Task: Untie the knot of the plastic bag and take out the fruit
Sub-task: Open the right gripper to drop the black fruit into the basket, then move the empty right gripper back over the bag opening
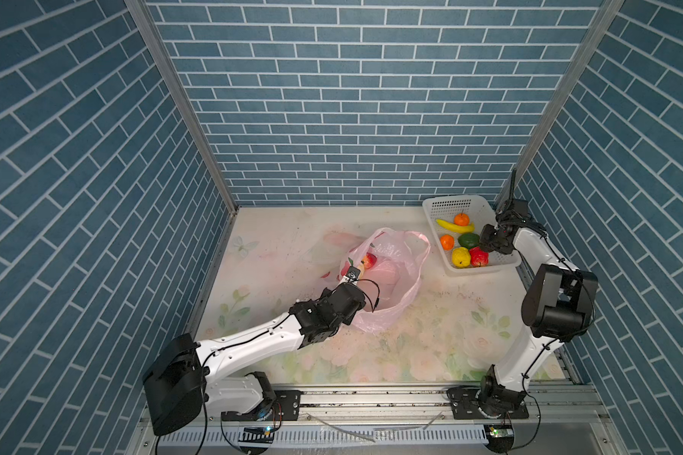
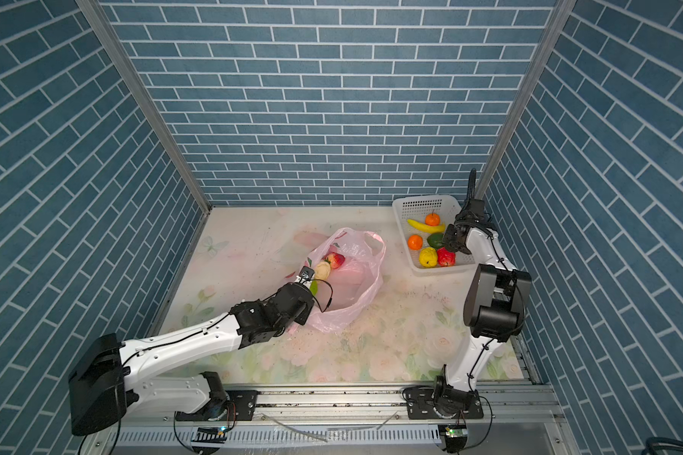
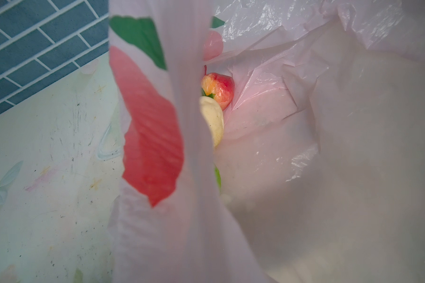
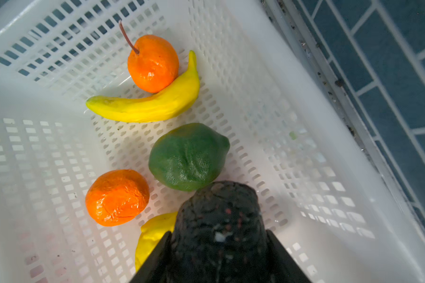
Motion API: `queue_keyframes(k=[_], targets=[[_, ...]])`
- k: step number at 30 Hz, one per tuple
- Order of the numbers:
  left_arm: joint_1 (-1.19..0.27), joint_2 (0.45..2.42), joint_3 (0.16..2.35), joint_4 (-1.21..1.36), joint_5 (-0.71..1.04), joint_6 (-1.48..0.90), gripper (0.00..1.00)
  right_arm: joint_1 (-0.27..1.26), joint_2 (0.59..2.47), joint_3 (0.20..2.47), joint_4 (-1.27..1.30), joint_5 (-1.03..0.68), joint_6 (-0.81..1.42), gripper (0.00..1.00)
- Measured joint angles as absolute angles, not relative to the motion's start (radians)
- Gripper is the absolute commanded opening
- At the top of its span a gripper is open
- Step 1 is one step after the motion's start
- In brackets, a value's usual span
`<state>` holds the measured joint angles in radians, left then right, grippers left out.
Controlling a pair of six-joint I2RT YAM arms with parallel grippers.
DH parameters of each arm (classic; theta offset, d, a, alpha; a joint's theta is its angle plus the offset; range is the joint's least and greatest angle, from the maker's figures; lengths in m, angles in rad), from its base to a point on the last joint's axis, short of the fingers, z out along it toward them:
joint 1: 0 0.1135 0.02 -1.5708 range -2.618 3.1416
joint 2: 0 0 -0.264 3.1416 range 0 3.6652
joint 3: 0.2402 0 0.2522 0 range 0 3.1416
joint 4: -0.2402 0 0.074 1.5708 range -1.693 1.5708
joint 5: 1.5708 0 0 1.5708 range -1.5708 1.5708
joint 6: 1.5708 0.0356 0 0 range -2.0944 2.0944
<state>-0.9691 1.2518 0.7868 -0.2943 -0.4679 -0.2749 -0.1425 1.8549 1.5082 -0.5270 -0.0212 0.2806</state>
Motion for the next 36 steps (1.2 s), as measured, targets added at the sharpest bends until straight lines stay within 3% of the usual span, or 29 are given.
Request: queue_keyframes(k=[5, 24, 30, 36], targets=[[-0.969, 1.252, 0.787, -0.294, -0.468, -0.275, 0.00, -0.142, 1.857, 1.521, -0.542, 0.028, 0.257, 0.80], [-0.969, 1.252, 0.787, -0.294, -0.470, -0.274, 0.00, -0.138, 1.848, 1.529, -0.593, 0.035, 0.255, 0.83], [-0.969, 1.252, 0.787, -0.294, -0.472, -0.274, 0.00, -0.093, 1.734, 1.528, -0.646, -0.019, 0.265, 0.87], [-0.969, 1.248, 0.787, -0.298, -0.478, -0.275, 0.00, 0.079, 1.549, 1.532, -0.708, -0.067, 0.274, 0.92]])
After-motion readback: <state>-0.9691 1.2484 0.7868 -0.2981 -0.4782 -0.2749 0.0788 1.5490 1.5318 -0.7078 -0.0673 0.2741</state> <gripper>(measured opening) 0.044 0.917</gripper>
